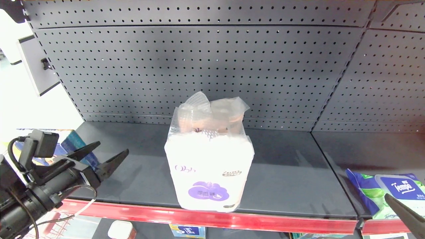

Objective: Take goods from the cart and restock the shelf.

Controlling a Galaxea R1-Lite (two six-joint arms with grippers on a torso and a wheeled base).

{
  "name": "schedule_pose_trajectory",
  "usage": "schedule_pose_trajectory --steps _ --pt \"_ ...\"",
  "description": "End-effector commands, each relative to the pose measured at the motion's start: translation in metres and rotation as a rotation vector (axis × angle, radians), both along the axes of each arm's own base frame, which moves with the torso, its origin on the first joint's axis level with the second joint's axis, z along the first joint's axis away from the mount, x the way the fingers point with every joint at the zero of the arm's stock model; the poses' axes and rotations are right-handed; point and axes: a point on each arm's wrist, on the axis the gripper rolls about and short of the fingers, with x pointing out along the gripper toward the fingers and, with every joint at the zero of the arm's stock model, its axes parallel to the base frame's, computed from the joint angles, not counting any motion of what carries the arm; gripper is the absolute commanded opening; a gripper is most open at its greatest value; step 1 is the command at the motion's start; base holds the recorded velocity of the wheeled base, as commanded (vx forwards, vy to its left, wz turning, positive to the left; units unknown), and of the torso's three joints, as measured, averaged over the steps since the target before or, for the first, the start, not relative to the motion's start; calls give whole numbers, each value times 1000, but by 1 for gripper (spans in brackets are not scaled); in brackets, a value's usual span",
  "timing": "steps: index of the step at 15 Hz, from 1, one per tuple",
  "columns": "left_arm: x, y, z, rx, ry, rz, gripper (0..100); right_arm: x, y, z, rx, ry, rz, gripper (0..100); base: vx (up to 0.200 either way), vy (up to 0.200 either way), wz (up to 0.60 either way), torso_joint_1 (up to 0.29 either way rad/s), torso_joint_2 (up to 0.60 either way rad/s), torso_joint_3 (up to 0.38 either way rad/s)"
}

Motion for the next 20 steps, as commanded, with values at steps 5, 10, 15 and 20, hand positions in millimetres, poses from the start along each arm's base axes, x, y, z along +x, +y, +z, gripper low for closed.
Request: schedule_pose_trajectory --steps 5,10,15,20 --pt "-43 -29 8 106 47 45 100 0 0 9 1 -37 -6 100 0 0 0 0 0 0" --pt "-45 -43 12 148 137 18 100 21 -1 6 -6 79 -47 100 0 0 0 0 0 0" --pt "-24 -59 19 214 251 24 100 24 -1 3 -7 102 -44 100 0 0 0 0 0 0" --pt "-3 -74 -1 259 354 9 100 24 -1 2 -7 105 -42 100 0 0 0 0 0 0"
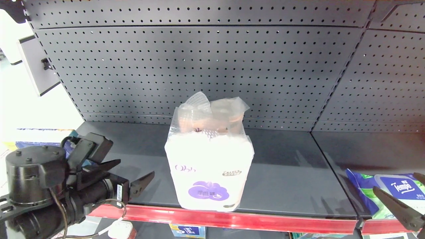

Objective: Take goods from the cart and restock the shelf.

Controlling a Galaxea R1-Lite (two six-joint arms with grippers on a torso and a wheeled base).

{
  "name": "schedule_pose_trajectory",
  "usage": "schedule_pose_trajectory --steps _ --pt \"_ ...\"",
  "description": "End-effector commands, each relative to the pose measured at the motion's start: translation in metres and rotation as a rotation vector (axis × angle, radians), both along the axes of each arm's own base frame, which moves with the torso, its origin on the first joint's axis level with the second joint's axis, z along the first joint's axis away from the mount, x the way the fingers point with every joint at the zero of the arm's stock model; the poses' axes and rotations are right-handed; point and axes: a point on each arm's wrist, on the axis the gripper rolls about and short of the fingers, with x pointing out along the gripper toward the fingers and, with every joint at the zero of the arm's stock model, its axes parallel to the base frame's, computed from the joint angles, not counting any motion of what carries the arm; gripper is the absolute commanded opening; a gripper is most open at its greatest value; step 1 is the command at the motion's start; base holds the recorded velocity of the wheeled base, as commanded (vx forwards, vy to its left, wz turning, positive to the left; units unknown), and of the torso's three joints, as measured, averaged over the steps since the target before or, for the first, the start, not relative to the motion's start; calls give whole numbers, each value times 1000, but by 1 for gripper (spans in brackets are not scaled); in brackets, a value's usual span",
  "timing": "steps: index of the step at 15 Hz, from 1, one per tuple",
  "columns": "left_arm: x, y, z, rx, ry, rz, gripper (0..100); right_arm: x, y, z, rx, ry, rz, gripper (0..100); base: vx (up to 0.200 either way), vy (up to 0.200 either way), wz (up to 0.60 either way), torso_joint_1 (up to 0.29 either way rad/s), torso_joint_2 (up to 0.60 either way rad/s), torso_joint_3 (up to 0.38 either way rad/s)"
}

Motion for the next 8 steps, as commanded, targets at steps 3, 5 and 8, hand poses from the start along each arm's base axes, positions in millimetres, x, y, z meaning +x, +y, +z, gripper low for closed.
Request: schedule_pose_trajectory --steps 3,5,8 --pt "14 -18 -23 43 87 -40 100 0 0 -1 0 4 1 100 0 0 0 0 0 0" --pt "17 -25 -26 47 83 -54 100 0 0 0 0 0 2 100 0 0 0 0 0 0" --pt "20 -27 -32 58 96 -51 100 0 0 0 2 -1 2 100 0 0 0 0 0 0"
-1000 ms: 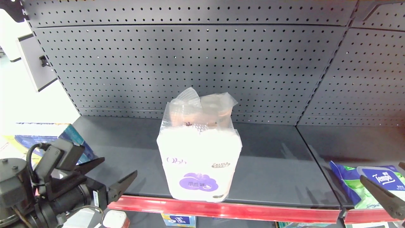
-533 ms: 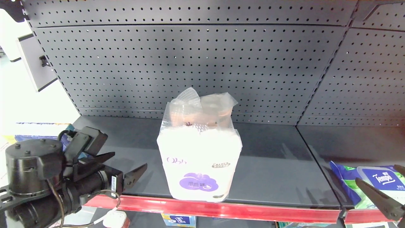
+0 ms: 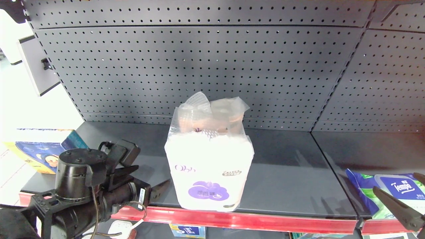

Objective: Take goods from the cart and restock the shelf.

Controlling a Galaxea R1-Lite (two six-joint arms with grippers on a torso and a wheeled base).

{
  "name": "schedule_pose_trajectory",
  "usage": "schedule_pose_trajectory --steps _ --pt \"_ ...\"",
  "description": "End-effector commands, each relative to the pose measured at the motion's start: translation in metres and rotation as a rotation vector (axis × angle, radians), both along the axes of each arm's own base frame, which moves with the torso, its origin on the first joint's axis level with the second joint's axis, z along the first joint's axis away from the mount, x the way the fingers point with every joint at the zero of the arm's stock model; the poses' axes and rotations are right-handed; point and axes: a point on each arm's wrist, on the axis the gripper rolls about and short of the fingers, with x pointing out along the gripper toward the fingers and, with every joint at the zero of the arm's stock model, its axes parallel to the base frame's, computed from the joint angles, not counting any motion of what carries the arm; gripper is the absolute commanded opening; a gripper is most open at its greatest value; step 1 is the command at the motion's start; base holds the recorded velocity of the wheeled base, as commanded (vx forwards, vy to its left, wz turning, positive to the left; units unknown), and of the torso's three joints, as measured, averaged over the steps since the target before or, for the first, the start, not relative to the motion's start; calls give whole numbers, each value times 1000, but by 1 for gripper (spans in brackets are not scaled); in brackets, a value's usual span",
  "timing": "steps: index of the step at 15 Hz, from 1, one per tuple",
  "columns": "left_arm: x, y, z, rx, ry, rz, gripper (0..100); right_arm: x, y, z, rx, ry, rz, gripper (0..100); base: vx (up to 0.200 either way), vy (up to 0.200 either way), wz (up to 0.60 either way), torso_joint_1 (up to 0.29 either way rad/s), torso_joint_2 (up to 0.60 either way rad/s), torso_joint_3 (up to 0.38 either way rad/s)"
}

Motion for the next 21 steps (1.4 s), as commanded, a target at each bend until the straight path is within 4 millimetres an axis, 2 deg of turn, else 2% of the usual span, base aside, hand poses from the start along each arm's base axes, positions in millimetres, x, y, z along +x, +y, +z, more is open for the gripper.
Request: schedule_pose_trajectory --steps 1,21 --pt "4 -3 -9 16 28 -1 100 0 0 0 1 -2 0 100 0 0 0 0 0 0" --pt "5 -22 -12 12 28 -66 100 0 0 2 3 -11 0 100 0 0 0 0 0 0"
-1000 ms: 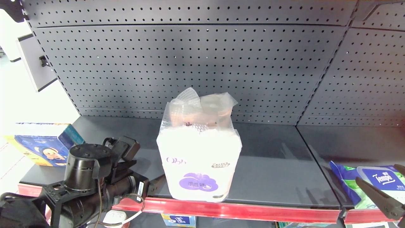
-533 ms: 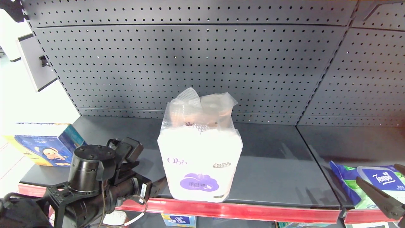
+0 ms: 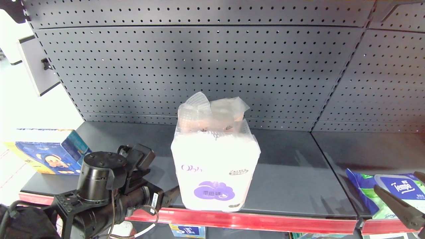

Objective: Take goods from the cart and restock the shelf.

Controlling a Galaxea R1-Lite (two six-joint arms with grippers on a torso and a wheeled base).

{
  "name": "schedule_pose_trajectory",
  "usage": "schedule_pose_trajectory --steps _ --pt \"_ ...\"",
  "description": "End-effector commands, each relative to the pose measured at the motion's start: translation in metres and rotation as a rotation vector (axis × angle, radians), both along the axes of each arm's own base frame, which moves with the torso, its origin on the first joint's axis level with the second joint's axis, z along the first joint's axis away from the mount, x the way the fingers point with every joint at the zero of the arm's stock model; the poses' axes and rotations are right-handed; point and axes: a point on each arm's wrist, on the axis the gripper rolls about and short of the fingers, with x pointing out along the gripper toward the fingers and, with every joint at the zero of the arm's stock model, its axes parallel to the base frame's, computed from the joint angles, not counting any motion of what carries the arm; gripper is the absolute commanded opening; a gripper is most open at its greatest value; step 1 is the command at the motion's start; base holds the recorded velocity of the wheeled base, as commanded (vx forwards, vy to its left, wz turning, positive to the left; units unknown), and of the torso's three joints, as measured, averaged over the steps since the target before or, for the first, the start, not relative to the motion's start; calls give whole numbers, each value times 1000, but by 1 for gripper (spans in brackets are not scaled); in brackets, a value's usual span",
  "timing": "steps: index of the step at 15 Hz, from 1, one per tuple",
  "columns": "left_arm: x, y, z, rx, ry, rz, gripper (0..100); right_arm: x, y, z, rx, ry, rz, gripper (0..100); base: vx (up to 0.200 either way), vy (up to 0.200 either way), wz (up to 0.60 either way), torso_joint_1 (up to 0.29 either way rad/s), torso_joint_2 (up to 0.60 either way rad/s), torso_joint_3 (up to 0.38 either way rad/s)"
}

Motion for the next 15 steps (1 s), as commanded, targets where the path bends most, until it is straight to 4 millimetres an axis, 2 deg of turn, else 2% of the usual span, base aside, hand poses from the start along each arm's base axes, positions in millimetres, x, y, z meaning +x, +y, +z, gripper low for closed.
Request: schedule_pose_trajectory --steps 1,9,10,13,15 --pt "1 -3 0 -1 -2 -7 100 0 0 0 0 -2 1 100 0 0 0 0 0 0" --pt "-1 -1 -1 -13 10 12 100 0 0 -1 0 2 2 100 0 0 0 0 0 0" --pt "-4 3 4 -32 -5 52 100 -1 0 -3 0 9 1 100 0 0 0 0 0 0" --pt "-17 18 36 -126 -114 124 100 -9 0 -9 16 5 9 100 0 0 0 0 0 0" --pt "-32 29 42 -146 -141 134 100 -14 0 -10 27 -14 25 100 0 0 0 0 0 0"
